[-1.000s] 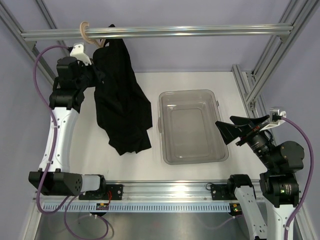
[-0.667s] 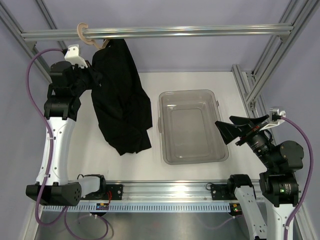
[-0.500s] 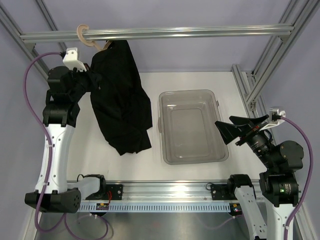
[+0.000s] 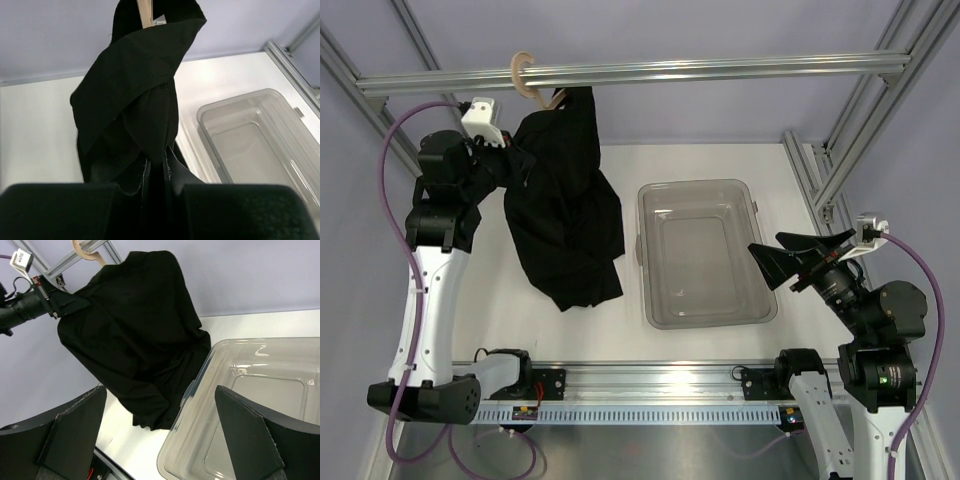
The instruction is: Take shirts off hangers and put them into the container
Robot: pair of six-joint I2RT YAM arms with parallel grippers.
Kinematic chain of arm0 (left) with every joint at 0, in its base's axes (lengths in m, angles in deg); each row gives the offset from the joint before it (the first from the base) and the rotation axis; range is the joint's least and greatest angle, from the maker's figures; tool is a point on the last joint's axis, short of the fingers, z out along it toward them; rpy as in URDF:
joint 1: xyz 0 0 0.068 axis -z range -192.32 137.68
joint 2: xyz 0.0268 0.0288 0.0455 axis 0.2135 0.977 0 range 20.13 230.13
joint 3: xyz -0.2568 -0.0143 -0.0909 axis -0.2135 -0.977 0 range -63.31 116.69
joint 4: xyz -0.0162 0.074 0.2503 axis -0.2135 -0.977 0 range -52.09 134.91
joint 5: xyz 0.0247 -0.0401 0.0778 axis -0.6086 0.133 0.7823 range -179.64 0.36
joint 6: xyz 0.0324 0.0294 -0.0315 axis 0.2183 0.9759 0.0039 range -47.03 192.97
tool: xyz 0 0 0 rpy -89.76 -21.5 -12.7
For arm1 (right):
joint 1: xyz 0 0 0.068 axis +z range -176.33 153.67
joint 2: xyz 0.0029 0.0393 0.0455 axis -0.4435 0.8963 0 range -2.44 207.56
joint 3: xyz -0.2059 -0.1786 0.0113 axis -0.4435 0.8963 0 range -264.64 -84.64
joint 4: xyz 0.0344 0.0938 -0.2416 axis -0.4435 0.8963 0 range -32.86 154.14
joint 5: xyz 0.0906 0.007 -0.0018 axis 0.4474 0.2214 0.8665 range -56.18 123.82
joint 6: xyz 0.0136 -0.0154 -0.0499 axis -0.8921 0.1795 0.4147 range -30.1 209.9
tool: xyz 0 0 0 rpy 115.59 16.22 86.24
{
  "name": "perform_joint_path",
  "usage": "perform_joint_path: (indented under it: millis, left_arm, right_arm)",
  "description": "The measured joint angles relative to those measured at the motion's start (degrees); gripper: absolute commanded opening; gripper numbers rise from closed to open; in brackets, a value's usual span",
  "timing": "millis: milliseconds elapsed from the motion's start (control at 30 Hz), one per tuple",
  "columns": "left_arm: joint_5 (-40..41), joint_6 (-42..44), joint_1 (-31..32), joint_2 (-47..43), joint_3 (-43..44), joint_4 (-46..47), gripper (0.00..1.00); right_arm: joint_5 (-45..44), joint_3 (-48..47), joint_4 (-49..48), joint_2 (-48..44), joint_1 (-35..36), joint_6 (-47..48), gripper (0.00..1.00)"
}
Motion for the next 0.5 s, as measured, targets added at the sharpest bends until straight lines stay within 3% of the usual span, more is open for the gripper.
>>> perform_joint_path:
  millis: [233, 500]
  left_arm:
    - [-8.1, 1.6, 0.7, 4.5, 1.6, 1.7, 0.00]
    - [-8.2, 3.1, 1.2, -2.1, -5.7, 7.5, 0.00]
  right_arm:
    - [0.2, 0.3, -0.1, 0.0, 0.0, 0.0, 0.99]
    - [1.2, 1.7, -1.4, 0.7, 0.0, 0.0, 1.00]
